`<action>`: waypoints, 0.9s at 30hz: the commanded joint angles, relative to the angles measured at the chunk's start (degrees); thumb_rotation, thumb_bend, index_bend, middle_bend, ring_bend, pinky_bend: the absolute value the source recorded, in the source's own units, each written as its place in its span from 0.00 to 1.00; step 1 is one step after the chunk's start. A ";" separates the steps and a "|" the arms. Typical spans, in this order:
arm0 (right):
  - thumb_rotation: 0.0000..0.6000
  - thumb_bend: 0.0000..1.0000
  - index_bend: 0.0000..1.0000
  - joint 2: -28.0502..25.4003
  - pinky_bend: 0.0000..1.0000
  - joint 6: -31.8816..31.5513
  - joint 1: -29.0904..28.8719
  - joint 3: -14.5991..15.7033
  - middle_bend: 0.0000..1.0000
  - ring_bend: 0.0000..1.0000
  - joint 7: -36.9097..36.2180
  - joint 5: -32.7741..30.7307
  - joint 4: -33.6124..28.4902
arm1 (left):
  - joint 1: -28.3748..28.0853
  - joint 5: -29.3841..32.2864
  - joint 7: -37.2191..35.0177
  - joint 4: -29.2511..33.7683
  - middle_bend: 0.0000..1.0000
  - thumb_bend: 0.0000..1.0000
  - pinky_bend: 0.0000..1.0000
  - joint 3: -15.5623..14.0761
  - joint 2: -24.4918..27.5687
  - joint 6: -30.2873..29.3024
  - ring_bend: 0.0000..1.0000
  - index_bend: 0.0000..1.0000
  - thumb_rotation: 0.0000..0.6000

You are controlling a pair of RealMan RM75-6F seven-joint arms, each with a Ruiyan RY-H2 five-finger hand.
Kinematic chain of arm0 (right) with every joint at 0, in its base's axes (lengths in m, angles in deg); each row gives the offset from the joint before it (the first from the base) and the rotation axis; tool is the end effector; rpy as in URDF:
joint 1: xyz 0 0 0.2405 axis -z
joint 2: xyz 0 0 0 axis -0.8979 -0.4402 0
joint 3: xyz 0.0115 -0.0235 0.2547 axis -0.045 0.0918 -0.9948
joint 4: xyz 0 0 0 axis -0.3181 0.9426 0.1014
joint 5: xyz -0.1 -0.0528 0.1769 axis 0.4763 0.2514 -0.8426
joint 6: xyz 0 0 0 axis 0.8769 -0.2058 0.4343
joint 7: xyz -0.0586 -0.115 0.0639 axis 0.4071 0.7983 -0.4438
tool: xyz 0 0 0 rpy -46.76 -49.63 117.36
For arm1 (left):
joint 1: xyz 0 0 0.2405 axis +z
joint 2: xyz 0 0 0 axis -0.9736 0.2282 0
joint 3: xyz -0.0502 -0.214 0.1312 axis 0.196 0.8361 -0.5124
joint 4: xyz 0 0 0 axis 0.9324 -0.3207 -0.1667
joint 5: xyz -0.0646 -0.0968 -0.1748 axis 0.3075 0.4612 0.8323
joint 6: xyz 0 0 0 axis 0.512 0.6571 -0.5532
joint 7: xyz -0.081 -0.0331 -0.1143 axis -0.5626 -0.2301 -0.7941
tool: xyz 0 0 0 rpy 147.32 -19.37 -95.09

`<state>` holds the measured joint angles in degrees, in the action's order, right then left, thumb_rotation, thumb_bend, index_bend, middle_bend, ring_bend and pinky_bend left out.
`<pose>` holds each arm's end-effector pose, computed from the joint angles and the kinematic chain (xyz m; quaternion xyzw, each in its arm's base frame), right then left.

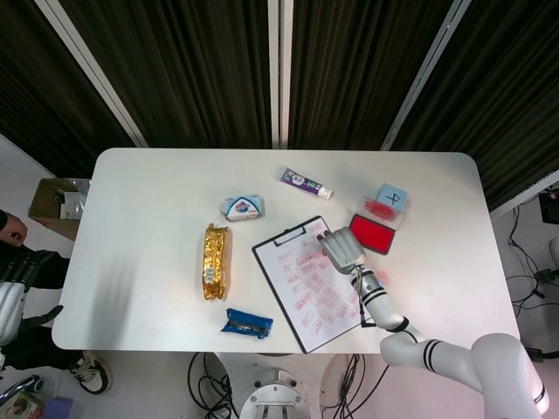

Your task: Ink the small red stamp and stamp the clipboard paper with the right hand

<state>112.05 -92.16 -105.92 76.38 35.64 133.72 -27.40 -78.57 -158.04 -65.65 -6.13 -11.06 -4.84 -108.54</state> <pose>-0.1782 -0.3380 -0.0986 0.8159 -0.2420 0.2550 0.4591 -0.3443 0.1551 0.1756 -0.6005 -0.3796 -0.3790 0.5930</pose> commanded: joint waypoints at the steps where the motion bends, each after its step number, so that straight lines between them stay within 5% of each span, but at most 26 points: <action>1: 1.00 0.45 0.99 0.33 1.00 0.11 0.06 0.05 0.83 0.78 -0.42 0.23 0.46 | 0.03 0.01 -0.04 -0.07 0.17 0.00 0.25 -0.01 -0.03 0.00 0.16 0.16 1.00; 27: 1.00 0.45 0.99 0.99 1.00 0.06 0.61 -0.33 0.84 0.78 -1.93 1.44 1.72 | 0.33 0.22 -0.34 -0.40 0.17 0.00 0.25 0.03 -0.06 -0.14 0.16 0.16 1.00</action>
<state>113.11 -92.00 -105.34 76.13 33.81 135.08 -25.58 -78.24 -157.82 -65.99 -6.53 -11.03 -4.90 -108.68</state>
